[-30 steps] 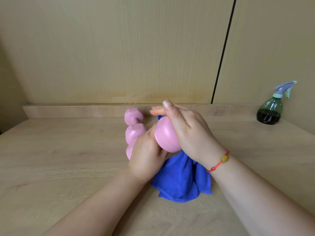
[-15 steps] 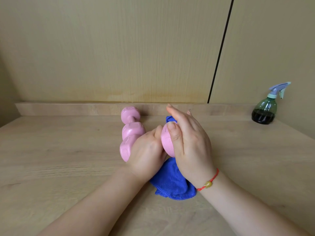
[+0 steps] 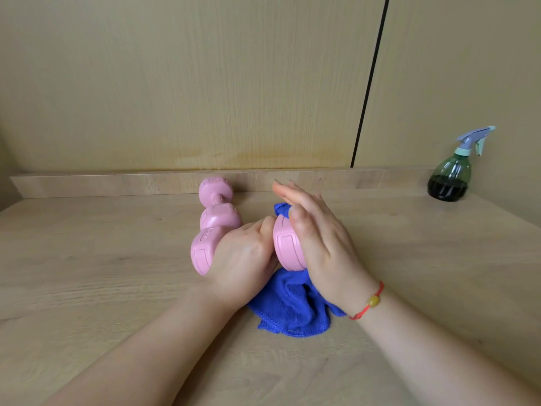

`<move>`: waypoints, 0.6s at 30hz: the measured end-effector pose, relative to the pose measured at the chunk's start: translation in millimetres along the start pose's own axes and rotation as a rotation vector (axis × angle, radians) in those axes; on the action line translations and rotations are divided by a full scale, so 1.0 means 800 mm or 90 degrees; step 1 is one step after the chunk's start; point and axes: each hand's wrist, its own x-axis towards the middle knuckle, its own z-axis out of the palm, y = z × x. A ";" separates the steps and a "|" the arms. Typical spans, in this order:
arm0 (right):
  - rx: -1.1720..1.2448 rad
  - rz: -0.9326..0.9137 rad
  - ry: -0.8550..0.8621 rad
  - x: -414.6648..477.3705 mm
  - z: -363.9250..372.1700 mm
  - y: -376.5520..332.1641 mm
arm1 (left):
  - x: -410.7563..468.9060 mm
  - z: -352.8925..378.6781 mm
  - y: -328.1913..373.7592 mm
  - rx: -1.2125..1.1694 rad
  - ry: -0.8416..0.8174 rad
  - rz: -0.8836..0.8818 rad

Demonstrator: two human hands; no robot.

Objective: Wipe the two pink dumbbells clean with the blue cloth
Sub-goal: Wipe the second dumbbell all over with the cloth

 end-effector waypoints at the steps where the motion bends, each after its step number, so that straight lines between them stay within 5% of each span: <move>1: 0.042 0.048 -0.023 0.006 -0.005 0.001 | 0.000 0.000 0.001 0.003 0.007 0.008; 6: 0.277 0.243 -0.053 0.027 -0.013 0.001 | 0.001 -0.001 0.001 0.031 0.020 0.008; 11: 0.412 0.375 0.104 0.022 -0.007 0.020 | 0.004 0.005 0.001 0.055 0.028 -0.011; 14: 0.519 0.339 0.145 0.002 -0.008 0.028 | 0.008 0.002 -0.003 0.039 0.033 -0.062; 18: 0.528 0.271 0.031 -0.019 -0.020 0.032 | 0.006 -0.002 -0.006 0.021 0.019 -0.092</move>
